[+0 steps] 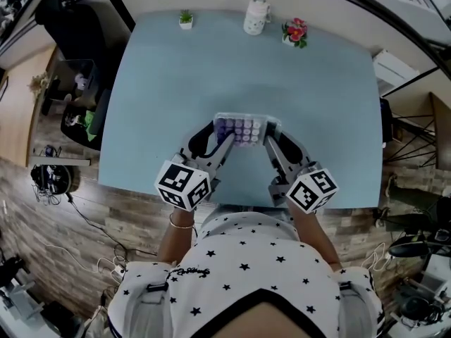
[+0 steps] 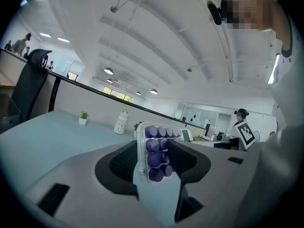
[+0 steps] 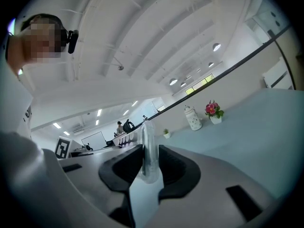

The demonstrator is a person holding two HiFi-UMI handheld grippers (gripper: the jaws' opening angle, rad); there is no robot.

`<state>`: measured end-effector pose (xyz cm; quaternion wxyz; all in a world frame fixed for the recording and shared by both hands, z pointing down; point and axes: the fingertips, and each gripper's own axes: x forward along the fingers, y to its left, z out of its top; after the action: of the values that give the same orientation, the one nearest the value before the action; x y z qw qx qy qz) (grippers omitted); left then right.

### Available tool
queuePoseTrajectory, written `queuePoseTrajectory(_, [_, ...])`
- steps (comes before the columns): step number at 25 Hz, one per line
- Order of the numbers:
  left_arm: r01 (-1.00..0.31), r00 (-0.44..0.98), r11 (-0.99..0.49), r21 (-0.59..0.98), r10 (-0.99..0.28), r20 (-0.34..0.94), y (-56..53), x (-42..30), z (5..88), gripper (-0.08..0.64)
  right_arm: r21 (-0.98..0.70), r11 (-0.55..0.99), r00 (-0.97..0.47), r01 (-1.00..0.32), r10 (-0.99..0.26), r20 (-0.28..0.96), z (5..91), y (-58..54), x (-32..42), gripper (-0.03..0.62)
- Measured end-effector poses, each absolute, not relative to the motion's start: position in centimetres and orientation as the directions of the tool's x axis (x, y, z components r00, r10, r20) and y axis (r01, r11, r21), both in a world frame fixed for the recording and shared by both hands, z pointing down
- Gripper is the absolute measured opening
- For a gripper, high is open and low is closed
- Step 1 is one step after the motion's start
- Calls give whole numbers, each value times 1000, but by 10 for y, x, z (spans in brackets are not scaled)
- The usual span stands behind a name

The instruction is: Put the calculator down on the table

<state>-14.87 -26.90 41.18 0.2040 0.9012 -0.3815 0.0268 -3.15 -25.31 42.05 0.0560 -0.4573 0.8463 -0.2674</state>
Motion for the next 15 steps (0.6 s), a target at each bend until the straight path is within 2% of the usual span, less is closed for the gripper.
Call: queuePoseTrajectory(15, [-712,698,-570,410,-638,325,-289,-128,471,207,-560,378,-593,-738,-759,269,478,-273,-13,103])
